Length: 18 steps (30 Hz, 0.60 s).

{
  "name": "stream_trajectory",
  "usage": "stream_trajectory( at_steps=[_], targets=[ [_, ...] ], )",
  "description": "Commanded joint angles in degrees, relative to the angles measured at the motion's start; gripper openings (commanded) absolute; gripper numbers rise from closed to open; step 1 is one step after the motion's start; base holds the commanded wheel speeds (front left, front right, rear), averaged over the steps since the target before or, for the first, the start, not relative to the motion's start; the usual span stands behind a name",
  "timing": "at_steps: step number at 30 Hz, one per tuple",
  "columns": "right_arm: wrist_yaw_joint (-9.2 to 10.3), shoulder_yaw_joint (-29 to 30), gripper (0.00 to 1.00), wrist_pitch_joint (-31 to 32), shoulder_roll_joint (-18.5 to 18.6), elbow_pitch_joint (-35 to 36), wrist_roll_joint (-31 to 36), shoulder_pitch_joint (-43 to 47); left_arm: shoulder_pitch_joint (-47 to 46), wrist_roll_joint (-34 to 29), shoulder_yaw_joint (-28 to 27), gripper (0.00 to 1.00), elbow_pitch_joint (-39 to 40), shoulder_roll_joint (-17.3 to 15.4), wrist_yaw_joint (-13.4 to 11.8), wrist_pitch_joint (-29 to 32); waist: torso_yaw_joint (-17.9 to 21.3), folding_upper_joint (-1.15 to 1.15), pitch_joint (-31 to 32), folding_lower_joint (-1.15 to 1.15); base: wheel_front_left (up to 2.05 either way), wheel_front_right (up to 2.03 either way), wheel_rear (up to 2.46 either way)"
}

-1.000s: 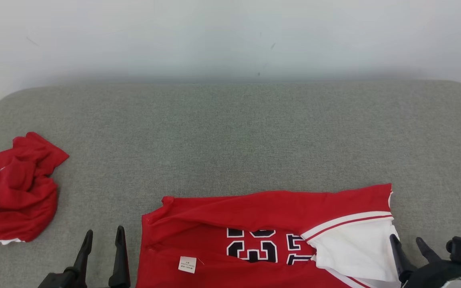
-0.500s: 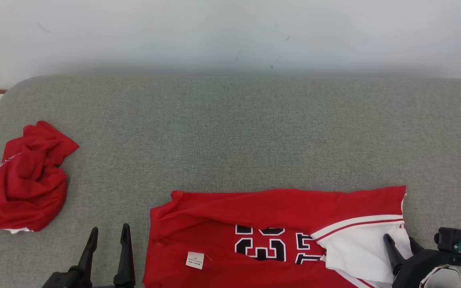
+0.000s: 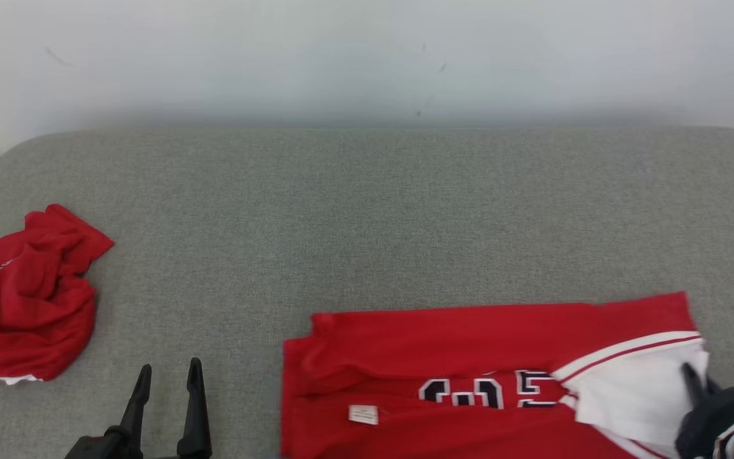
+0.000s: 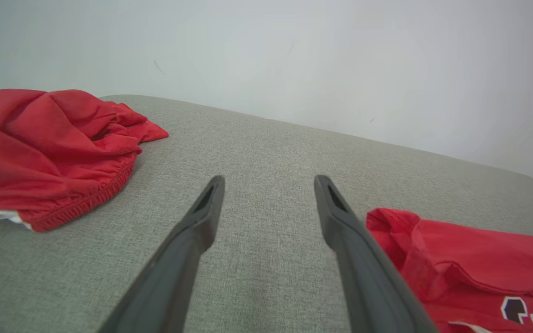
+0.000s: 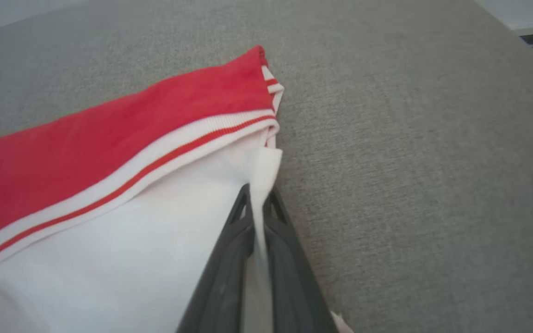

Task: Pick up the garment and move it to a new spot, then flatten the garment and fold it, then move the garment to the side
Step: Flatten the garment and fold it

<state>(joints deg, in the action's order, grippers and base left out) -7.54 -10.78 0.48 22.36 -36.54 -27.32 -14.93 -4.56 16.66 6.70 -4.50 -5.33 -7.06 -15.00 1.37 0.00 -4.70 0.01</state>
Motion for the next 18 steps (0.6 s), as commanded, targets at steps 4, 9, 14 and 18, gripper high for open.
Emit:
stream_trajectory(
  at_steps=[4,9,14,18],
  targets=[
    [0.09,3.26,0.0,-0.71,3.66,-0.82,0.59,-0.91,1.32,-0.66,-0.64,1.0,-0.11,0.16,0.36,-0.29,0.65,0.0,0.38,-0.01,0.0,0.0,0.0],
    [0.09,6.05,0.0,0.77,4.49,2.05,0.06,0.4,1.9,-0.96,-1.32,1.0,-0.06,0.65,0.61,-0.29,1.54,0.0,1.14,-0.01,0.0,0.0,0.0],
    [0.08,5.99,0.0,3.35,3.01,8.63,-1.16,1.77,2.55,-1.05,-1.82,1.0,-0.06,0.93,0.87,-0.29,2.35,0.0,1.74,-0.01,0.0,0.0,0.0],
    [0.07,5.09,0.0,5.98,1.74,16.28,-2.74,3.98,2.53,-1.21,-1.96,1.0,-0.23,1.07,1.04,-0.29,2.75,0.0,2.29,-0.01,0.0,0.0,0.0]
  ],
)
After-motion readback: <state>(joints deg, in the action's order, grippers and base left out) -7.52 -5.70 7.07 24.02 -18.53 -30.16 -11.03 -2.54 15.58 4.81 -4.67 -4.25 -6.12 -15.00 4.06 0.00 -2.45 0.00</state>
